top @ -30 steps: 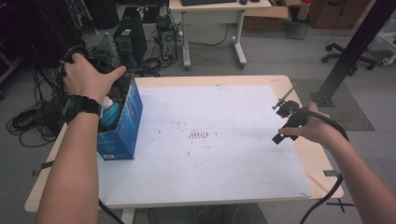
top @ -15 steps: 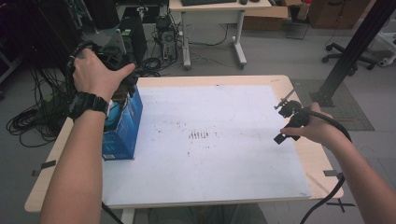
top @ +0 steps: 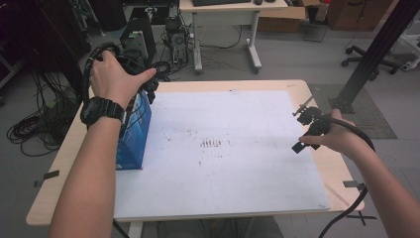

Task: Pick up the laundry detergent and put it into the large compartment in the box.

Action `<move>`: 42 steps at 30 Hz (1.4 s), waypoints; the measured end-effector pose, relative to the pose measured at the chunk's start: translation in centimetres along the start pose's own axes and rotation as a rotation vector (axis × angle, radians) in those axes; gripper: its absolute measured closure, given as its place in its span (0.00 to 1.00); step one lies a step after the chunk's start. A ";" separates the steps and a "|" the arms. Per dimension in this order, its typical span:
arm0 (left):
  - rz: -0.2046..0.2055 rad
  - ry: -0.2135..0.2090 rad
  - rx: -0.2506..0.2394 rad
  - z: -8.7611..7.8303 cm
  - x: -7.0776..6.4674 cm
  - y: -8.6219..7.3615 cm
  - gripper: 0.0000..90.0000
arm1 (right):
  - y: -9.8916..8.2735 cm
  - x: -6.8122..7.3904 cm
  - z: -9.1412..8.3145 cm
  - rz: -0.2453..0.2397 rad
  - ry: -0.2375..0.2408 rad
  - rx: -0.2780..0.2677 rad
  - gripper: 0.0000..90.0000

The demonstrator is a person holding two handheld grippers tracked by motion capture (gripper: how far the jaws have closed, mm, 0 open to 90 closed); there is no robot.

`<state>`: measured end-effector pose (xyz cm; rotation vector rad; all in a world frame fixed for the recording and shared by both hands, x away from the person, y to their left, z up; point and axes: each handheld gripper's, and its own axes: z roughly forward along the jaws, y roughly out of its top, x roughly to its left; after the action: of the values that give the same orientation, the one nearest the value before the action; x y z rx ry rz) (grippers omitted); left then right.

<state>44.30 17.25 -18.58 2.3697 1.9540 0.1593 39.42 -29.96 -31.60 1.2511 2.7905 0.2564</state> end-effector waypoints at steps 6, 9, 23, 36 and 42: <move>0.033 -0.005 -0.005 0.3 -1.1 0.4 0.14 | 0.1 0.1 0.0 -0.003 0.000 -0.001 0.17; 0.045 -0.010 -0.002 0.6 -1.7 0.6 0.14 | 0.2 0.2 0.1 -0.008 0.001 0.000 0.17; 0.097 -0.030 0.009 2.1 -4.4 1.2 0.14 | -0.1 0.1 0.1 -0.003 0.000 -0.001 0.17; 0.141 -0.042 0.036 4.2 -6.8 2.0 0.14 | -0.1 0.2 0.2 -0.006 0.003 -0.008 0.17; 0.155 -0.060 0.036 5.1 -7.8 2.1 0.14 | -0.2 0.0 0.4 -0.007 0.006 -0.006 0.17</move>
<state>45.55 9.29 -23.72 2.5166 1.7625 0.0600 39.34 -30.05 -32.03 1.2405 2.7968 0.2685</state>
